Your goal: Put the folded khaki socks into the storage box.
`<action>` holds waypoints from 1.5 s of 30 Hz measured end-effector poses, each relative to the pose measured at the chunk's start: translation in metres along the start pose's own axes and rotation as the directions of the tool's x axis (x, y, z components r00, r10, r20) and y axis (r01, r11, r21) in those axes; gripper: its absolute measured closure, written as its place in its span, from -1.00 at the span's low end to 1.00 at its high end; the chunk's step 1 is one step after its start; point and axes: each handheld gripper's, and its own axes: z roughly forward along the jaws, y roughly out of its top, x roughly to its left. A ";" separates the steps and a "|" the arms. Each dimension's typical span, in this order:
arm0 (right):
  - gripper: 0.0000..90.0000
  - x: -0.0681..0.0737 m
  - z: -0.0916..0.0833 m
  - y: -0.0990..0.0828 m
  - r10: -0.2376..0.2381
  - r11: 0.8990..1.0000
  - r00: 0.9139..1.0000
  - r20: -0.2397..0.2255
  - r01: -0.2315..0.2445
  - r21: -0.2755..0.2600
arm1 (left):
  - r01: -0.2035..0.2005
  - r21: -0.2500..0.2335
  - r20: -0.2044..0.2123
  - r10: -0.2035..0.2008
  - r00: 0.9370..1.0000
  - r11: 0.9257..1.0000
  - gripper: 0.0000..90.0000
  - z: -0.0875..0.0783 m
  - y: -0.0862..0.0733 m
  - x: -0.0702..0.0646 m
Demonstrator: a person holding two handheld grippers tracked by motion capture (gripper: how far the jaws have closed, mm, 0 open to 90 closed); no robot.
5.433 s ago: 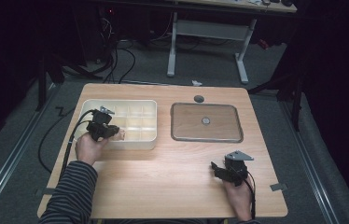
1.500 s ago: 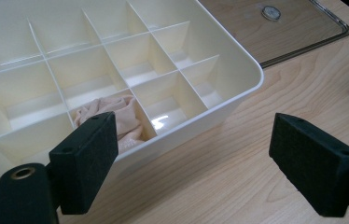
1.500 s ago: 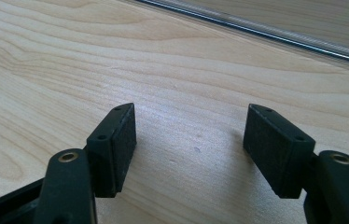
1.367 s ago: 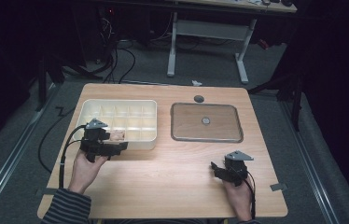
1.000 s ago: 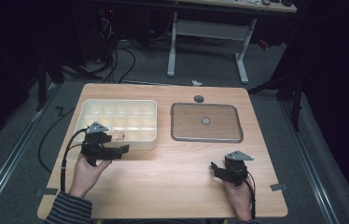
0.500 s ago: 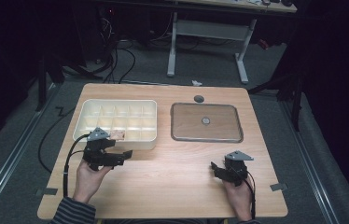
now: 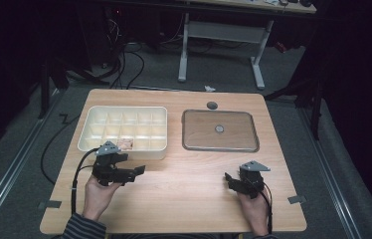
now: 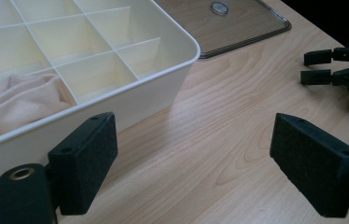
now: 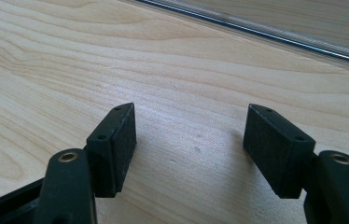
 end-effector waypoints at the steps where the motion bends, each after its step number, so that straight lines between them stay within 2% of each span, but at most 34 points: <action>1: -0.23 0.000 0.000 0.000 -0.001 1.000 1.000 0.000 0.001 0.000 | 0.000 -0.001 0.005 0.000 1.000 1.000 -0.67 0.001 -0.001 -0.001; 8: -0.23 0.000 0.000 0.000 0.000 1.000 1.000 0.000 0.000 0.000 | -0.004 0.010 0.022 0.003 1.000 1.000 -0.74 0.006 -0.004 -0.004; 20: -0.23 0.000 0.000 0.000 0.000 1.000 1.000 0.000 0.000 0.000 | 0.025 0.027 0.060 -0.027 0.998 0.999 -0.83 0.018 -0.009 -0.002; 31: -0.23 0.000 0.000 0.000 0.000 1.000 1.000 0.000 0.000 0.000 | -0.009 0.052 0.025 0.008 1.000 0.999 -0.85 0.027 -0.011 -0.006; 39: -0.23 0.000 0.000 0.000 0.000 1.000 1.000 0.000 0.000 0.000 | -0.016 0.086 0.009 0.015 1.000 0.996 -0.81 0.036 -0.012 -0.006; 45: -0.23 0.000 0.000 0.000 -0.001 1.000 1.000 -0.001 0.001 -0.001 | 0.008 0.087 0.003 -0.009 1.000 0.996 -0.76 0.042 -0.016 -0.002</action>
